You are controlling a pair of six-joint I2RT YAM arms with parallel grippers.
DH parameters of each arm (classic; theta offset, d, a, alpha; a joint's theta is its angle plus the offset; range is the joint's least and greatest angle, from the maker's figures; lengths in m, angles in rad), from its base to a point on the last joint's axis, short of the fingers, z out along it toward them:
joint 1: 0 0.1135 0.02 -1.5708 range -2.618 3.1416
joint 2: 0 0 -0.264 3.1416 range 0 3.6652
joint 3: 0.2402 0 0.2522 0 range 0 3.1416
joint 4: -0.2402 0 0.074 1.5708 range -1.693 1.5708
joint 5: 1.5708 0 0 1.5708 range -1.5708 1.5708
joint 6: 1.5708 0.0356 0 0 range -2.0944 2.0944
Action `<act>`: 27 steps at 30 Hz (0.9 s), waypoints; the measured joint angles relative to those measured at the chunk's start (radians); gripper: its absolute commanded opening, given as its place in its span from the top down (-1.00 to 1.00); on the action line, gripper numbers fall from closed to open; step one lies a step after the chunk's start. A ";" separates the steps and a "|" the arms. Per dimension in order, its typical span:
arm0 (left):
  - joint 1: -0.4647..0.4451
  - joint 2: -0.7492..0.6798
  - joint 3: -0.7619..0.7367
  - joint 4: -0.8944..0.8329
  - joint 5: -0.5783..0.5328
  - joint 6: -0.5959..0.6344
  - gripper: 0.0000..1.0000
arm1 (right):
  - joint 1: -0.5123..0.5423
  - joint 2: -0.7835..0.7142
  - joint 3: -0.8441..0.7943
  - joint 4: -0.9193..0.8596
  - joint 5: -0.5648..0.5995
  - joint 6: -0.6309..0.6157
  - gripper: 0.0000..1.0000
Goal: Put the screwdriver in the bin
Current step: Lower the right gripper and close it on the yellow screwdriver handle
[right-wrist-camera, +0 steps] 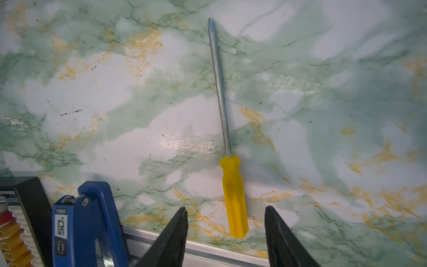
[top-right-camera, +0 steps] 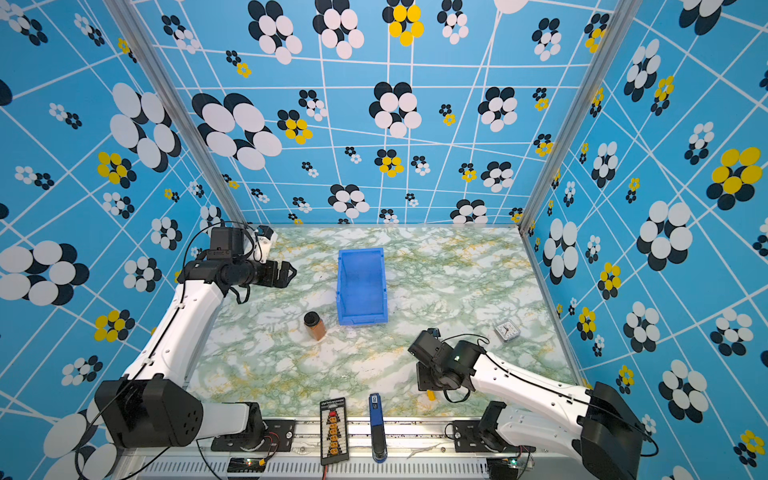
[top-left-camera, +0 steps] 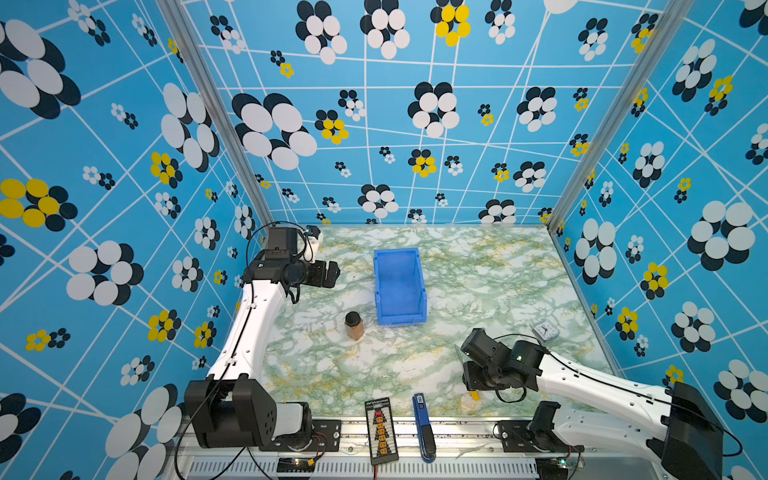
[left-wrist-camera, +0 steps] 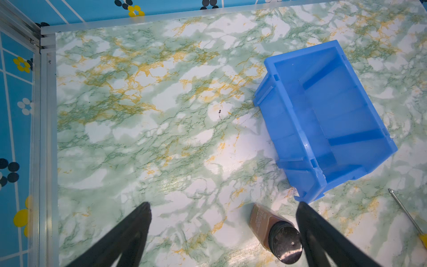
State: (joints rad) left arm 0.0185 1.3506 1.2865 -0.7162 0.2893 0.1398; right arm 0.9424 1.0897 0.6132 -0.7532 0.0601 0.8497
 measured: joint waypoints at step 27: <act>-0.006 -0.023 -0.016 0.000 0.026 0.000 -0.98 | 0.007 0.144 -0.046 0.089 -0.014 0.004 0.40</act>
State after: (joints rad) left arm 0.0128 1.3273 1.2705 -0.7158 0.3153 0.1398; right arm 0.9497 1.2335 0.5674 -0.6643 0.0463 0.8536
